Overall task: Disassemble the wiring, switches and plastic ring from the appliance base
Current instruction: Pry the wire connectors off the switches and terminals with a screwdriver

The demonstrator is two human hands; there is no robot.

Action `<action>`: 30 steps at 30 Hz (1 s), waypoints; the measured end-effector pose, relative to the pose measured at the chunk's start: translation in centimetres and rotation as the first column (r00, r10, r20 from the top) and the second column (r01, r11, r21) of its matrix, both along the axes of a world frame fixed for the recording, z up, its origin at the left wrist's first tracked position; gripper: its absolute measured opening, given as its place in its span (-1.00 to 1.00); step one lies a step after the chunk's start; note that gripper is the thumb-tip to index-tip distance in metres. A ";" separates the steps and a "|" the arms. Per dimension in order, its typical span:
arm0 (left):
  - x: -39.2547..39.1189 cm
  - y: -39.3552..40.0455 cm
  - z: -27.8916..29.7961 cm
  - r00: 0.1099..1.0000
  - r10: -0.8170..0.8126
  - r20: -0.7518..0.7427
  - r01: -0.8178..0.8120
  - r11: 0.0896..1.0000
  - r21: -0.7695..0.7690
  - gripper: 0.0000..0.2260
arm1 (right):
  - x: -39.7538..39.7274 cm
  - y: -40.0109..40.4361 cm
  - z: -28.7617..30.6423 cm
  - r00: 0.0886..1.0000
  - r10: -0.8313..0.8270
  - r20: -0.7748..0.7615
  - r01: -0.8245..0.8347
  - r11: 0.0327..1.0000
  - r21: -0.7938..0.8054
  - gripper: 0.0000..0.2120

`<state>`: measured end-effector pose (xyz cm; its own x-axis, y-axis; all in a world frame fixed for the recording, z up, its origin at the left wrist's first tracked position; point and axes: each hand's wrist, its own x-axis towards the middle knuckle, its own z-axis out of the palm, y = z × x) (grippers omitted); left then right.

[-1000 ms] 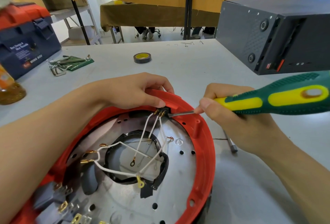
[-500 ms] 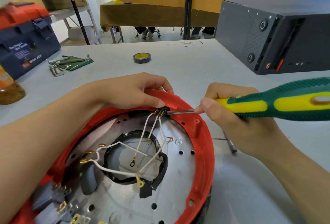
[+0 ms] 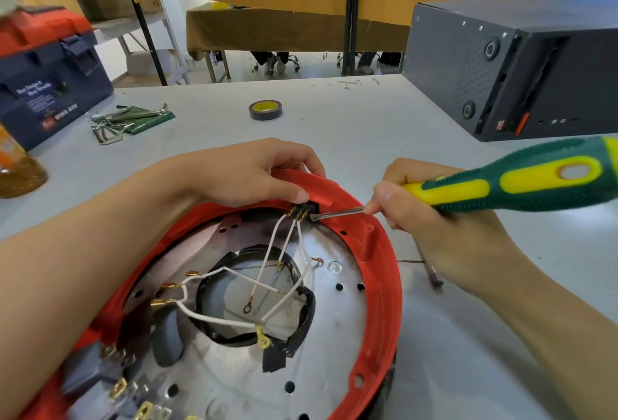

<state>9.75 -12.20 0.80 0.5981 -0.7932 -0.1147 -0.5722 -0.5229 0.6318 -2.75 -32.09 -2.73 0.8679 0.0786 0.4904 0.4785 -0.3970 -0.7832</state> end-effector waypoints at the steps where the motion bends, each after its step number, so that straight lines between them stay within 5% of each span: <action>1: 0.0 0.0 0.0 1.000 0.000 0.002 0.000 1.000 0.001 -0.81 | 0.1 0.1 0.4 1.000 0.002 -0.015 -0.002 1.000 -0.007 -0.75; 8: -0.1 0.0 0.0 1.000 -0.011 0.016 0.011 1.000 -0.002 -0.81 | 0.9 -0.1 -0.1 0.998 0.019 -0.064 -0.009 0.987 0.159 -0.72; 20: -0.1 0.0 -0.1 1.000 -0.016 0.009 0.016 1.000 -0.004 -0.82 | 0.3 -0.1 0.1 0.999 -0.006 -0.034 0.009 0.997 0.076 -0.72; 30: 0.0 0.0 -0.2 1.000 -0.017 0.020 0.018 1.000 -0.009 -0.80 | 1.0 -1.0 -0.1 0.983 0.129 -0.132 -0.104 0.978 0.181 -0.76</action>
